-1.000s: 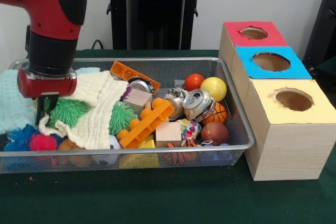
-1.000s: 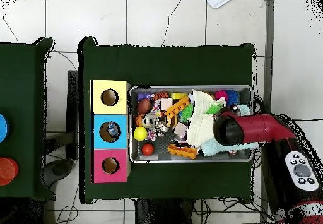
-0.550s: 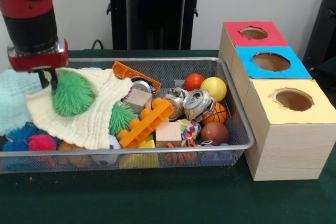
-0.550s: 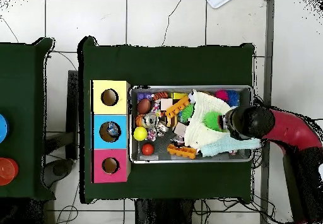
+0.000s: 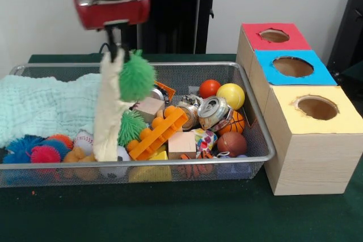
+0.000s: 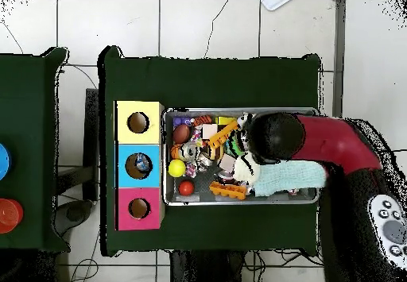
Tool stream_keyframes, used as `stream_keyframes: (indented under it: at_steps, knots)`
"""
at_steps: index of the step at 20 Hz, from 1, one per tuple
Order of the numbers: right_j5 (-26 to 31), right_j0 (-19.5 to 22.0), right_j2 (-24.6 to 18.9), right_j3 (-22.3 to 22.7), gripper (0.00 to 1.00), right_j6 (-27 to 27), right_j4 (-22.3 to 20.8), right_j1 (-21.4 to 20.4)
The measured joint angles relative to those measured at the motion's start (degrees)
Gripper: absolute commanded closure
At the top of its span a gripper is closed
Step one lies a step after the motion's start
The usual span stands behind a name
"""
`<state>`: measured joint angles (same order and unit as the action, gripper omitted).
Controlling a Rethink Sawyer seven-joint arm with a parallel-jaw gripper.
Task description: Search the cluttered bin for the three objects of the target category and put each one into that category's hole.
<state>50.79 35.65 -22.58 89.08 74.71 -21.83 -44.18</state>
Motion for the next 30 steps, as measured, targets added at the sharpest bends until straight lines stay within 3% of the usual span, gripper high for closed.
stream_keyframes:
  at_steps: [10, 11, 13, 18, 23, 30]
  knots:
    - [0.0, -14.1, 1.9, 2.1, 1.0, 3.5, 6.8, -3.4]
    - [0.0, -15.6, 2.3, 2.3, 0.0, 4.3, 7.4, -3.5]
    - [-0.2, -17.9, 2.9, 3.1, 0.0, 6.4, 8.0, -3.8]
    - [-2.5, -18.2, 3.2, 4.7, 0.0, 7.8, 8.0, -4.2]
    - [-8.0, -15.0, 4.2, 6.9, 0.0, 7.9, 8.0, -4.1]
    - [-8.3, -9.9, 4.8, 6.7, 0.0, 7.9, 7.4, -4.1]
